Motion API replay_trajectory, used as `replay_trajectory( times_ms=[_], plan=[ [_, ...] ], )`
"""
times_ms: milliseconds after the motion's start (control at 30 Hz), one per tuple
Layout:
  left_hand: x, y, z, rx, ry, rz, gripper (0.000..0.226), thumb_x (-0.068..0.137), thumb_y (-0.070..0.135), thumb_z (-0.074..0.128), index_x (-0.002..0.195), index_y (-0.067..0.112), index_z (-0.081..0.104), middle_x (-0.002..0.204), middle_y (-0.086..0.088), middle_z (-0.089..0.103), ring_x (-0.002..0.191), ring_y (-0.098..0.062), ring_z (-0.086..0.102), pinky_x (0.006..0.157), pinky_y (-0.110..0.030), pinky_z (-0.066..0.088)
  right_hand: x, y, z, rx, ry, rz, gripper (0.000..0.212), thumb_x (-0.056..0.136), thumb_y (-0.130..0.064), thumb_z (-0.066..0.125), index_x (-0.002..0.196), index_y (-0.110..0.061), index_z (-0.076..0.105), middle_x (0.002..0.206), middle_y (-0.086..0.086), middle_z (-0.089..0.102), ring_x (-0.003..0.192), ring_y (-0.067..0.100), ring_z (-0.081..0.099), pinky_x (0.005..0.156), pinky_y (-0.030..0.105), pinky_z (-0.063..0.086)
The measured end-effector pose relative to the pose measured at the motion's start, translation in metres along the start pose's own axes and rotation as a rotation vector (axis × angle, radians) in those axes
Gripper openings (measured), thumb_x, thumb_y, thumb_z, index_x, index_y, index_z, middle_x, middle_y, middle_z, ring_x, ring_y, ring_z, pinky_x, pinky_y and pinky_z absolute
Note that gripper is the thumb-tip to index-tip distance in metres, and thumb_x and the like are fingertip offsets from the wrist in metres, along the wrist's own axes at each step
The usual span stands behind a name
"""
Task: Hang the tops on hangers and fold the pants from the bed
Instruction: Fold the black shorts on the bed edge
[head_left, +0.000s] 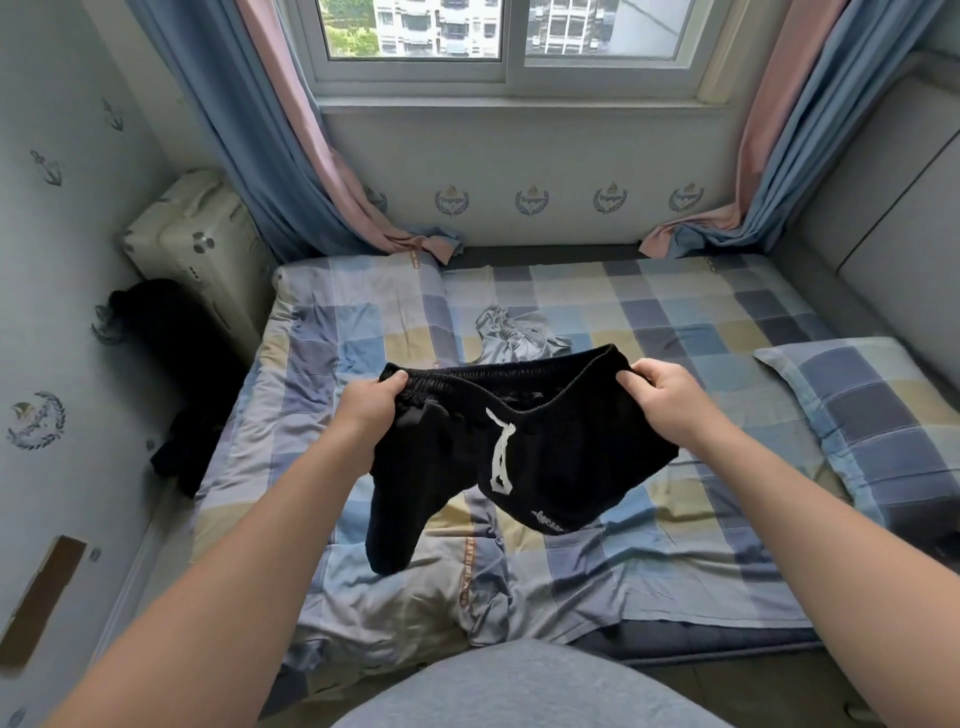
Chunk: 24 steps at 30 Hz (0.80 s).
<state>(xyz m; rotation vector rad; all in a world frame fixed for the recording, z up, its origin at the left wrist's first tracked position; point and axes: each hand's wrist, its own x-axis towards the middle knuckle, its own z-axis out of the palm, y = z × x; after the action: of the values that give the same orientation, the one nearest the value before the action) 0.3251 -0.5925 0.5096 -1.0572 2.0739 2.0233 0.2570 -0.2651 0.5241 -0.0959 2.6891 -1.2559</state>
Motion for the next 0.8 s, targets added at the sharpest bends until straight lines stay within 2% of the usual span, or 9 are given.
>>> replay_trajectory(
  times_ms=[67,167,300,400,533,567,633,733,800],
  plan=[
    [-0.002,0.002,0.008,-0.116,-0.033,-0.147,0.027,0.1,0.032,0.06,0.1,0.005,0.067,0.095,-0.016,0.073,0.083,-0.031,0.07,0.073,-0.042,0.059,-0.001,-0.002,0.007,0.061,0.022,0.06,0.028,0.102,-0.027,0.056,0.09,-0.005,0.067,0.089,0.02,0.07,0.079,0.027,0.062,0.074,0.041,0.05],
    [-0.008,0.002,0.02,-0.227,-0.078,-0.17,0.024,0.103,0.027,0.055,0.1,0.005,0.064,0.092,-0.012,0.073,0.078,-0.026,0.071,0.069,-0.036,0.057,-0.007,-0.011,0.015,0.186,0.017,0.118,0.025,0.1,-0.028,0.06,0.087,-0.007,0.067,0.086,0.014,0.07,0.077,0.023,0.063,0.07,0.035,0.049],
    [-0.028,0.006,0.039,-0.291,-0.197,-0.11,0.024,0.107,0.02,0.046,0.112,0.004,0.063,0.099,-0.012,0.074,0.081,-0.024,0.072,0.072,-0.037,0.059,-0.019,-0.031,0.02,0.403,-0.097,0.168,0.018,0.1,-0.025,0.061,0.089,-0.011,0.06,0.076,0.004,0.065,0.058,0.016,0.063,0.049,0.027,0.048],
    [-0.048,0.01,0.052,-0.296,-0.353,-0.042,0.027,0.107,0.015,0.044,0.127,0.005,0.06,0.112,-0.015,0.071,0.092,-0.027,0.069,0.078,-0.039,0.058,-0.031,-0.049,0.019,0.502,-0.242,0.112,0.009,0.101,-0.017,0.06,0.096,-0.009,0.058,0.08,0.005,0.068,0.063,0.023,0.067,0.048,0.033,0.054],
    [-0.072,0.018,0.063,-0.226,-0.535,0.098,0.028,0.104,0.011,0.045,0.128,0.012,0.059,0.114,-0.011,0.072,0.096,-0.021,0.071,0.078,-0.032,0.057,-0.04,-0.066,0.022,0.462,-0.286,-0.028,0.006,0.099,-0.008,0.06,0.105,-0.007,0.059,0.086,0.008,0.07,0.074,0.024,0.07,0.061,0.042,0.061],
    [-0.075,0.019,0.064,-0.196,-0.572,0.138,0.029,0.1,0.01,0.05,0.129,0.011,0.057,0.113,-0.012,0.071,0.096,-0.019,0.071,0.076,-0.029,0.056,-0.041,-0.068,0.022,0.439,-0.282,-0.065,0.006,0.098,-0.005,0.06,0.103,-0.008,0.06,0.084,0.005,0.072,0.074,0.021,0.07,0.062,0.039,0.061],
    [-0.079,0.021,0.062,-0.117,-0.635,0.212,0.051,0.083,0.008,0.063,0.133,0.012,0.051,0.112,-0.011,0.068,0.098,-0.017,0.07,0.077,-0.027,0.056,-0.041,-0.071,0.021,0.383,-0.266,-0.148,0.011,0.096,-0.001,0.061,0.1,-0.012,0.063,0.08,0.0,0.075,0.074,0.012,0.071,0.061,0.028,0.058],
    [-0.08,0.019,0.062,0.038,-0.691,0.31,0.077,0.07,0.005,0.069,0.141,0.017,0.043,0.127,-0.014,0.062,0.115,-0.024,0.065,0.099,-0.044,0.054,-0.042,-0.07,0.017,0.319,-0.275,-0.26,0.017,0.093,-0.001,0.065,0.101,-0.017,0.069,0.087,0.006,0.077,0.083,0.018,0.074,0.074,0.027,0.059],
    [-0.08,0.016,0.066,0.086,-0.683,0.352,0.079,0.068,0.003,0.073,0.139,0.017,0.043,0.129,-0.017,0.06,0.117,-0.027,0.064,0.101,-0.051,0.052,-0.045,-0.068,0.017,0.283,-0.287,-0.314,0.028,0.092,0.0,0.066,0.099,-0.027,0.071,0.089,-0.002,0.078,0.088,0.015,0.074,0.08,0.025,0.058]
  ],
)
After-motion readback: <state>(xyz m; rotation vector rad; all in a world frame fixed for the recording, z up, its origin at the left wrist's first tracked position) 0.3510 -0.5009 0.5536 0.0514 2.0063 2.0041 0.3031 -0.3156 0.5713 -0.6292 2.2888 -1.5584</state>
